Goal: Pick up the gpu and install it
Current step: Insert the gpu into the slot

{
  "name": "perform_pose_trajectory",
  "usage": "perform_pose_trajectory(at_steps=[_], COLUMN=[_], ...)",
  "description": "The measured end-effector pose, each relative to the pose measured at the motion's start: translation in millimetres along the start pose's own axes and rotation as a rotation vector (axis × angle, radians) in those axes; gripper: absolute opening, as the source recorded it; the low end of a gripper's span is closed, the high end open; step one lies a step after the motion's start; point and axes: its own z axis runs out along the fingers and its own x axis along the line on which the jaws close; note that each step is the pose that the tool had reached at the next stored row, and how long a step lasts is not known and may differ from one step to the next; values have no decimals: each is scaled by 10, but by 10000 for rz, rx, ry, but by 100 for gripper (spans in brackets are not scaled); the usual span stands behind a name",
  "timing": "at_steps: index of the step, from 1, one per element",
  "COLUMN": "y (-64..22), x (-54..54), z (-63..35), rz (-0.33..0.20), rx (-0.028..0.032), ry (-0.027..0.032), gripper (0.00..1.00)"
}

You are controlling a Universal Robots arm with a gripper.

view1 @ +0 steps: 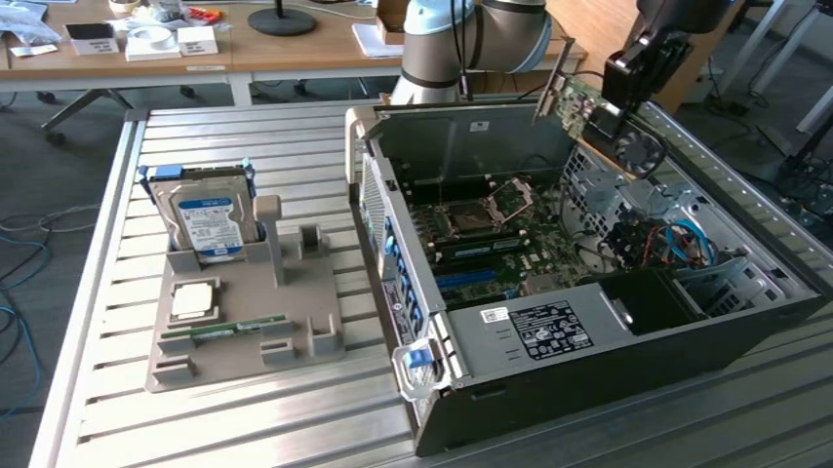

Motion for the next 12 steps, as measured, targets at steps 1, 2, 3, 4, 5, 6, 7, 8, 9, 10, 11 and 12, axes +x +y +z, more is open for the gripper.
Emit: perform_pose_trajectory(at_steps=[1,2,3,4,5,6,7,8,9,10,11,12], y=[0,0,0,0,0,0,0,0,0,0,0,0], x=[0,0,0,0,0,0,0,0,0,0,0,0], z=[0,0,0,0,0,0,0,0,0,0,0,0], rz=[-108,-216,-325,-435,-544,-653,-771,-879,-985,-1093,-1198,-1310], rx=[-1,-2,-3,-3,-4,-5,-6,-6,-7,-8,-8,-9], ry=[5,10,14,20,24,29,34,39,44,48,54,58], gripper=[27,27,27,27,27,27,27,27,27,27,27,27])
